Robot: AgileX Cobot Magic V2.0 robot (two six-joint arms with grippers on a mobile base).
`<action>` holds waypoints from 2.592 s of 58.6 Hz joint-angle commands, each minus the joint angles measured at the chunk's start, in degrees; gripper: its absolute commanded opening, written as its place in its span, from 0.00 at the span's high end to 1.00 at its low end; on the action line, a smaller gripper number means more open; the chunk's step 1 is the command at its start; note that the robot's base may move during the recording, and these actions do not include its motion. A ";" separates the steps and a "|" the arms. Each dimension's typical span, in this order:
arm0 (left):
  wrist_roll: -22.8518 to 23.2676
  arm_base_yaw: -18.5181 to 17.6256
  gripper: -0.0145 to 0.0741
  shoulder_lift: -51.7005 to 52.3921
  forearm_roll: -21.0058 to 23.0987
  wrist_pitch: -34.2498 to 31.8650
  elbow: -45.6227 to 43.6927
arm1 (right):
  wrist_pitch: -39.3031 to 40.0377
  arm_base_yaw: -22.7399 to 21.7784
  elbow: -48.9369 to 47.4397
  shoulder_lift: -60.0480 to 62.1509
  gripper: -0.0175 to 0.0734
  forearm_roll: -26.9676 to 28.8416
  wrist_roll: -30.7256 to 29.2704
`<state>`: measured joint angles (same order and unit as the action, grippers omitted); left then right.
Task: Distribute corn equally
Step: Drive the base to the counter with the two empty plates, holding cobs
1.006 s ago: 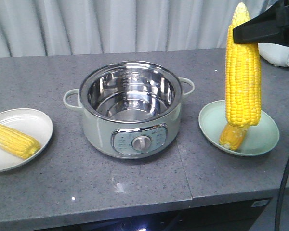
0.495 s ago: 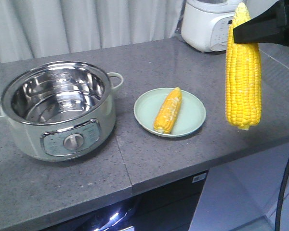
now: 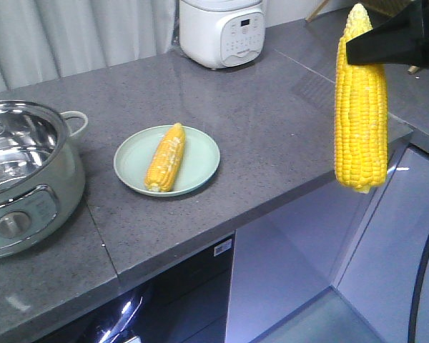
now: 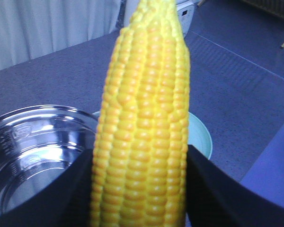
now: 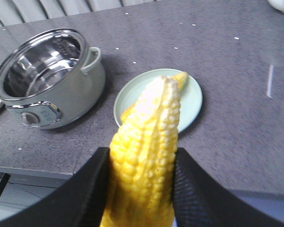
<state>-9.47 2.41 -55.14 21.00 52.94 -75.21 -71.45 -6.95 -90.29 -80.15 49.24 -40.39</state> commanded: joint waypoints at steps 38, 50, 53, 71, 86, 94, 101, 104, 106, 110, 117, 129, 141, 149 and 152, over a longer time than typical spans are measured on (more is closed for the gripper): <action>-0.06 -0.35 0.84 0.57 1.50 -3.76 -1.61 | 1.81 -0.47 -1.79 2.04 0.81 3.36 -0.22; -0.06 -0.35 0.84 0.57 1.50 -3.76 -1.61 | 1.81 -0.47 -1.79 2.04 0.81 3.36 -0.22; -0.06 -0.35 0.84 0.57 1.50 -3.76 -1.61 | 1.81 -0.47 -1.79 2.04 0.81 3.36 -0.22; -0.06 -0.35 0.84 0.57 1.50 -3.76 -1.61 | 1.81 -0.47 -1.79 2.04 0.81 3.36 -0.22; -0.06 -0.35 0.84 0.57 1.50 -3.76 -1.61 | 1.81 -0.47 -1.79 2.04 0.81 3.36 -0.22; -0.06 -0.35 0.84 0.57 1.50 -3.76 -1.61 | 1.81 -0.47 -1.79 2.04 0.81 3.36 -0.22; -0.06 -0.35 0.84 0.57 1.50 -3.76 -1.61 | 1.81 -0.47 -1.79 2.04 0.81 3.36 -0.22; -0.06 -0.35 0.84 0.57 1.50 -3.76 -1.61 | 1.81 -0.47 -1.79 2.04 0.81 3.36 -0.22; -0.06 -0.35 0.84 0.57 1.50 -3.76 -1.61 | 1.81 -0.47 -1.79 2.04 0.81 3.36 -0.22; -0.06 -0.35 0.84 0.57 1.50 -3.76 -1.61 | 1.81 -0.47 -1.79 2.04 0.81 3.36 -0.22; -0.06 -0.35 0.84 0.57 1.50 -3.76 -1.61 | 1.81 -0.47 -1.79 2.04 0.81 3.36 -0.22; -0.06 -0.35 0.84 0.57 1.50 -3.76 -1.61 | 1.69 -0.47 -1.79 2.04 0.81 3.36 -0.22; -0.06 -0.35 0.84 0.57 1.50 -3.76 -1.61 | 1.64 -0.47 -1.79 2.04 0.81 3.36 -0.22; -0.06 -0.35 0.84 0.57 1.50 -3.76 -1.61 | 1.64 -0.47 -1.79 2.04 0.81 3.36 -0.22; -0.06 -0.35 0.84 0.57 1.50 -3.76 -1.61 | 1.64 -0.47 -1.79 2.04 0.81 3.36 -0.22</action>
<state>-9.47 2.23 -55.14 21.00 53.00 -75.21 -71.68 -6.95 -90.29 -79.97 49.24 -40.39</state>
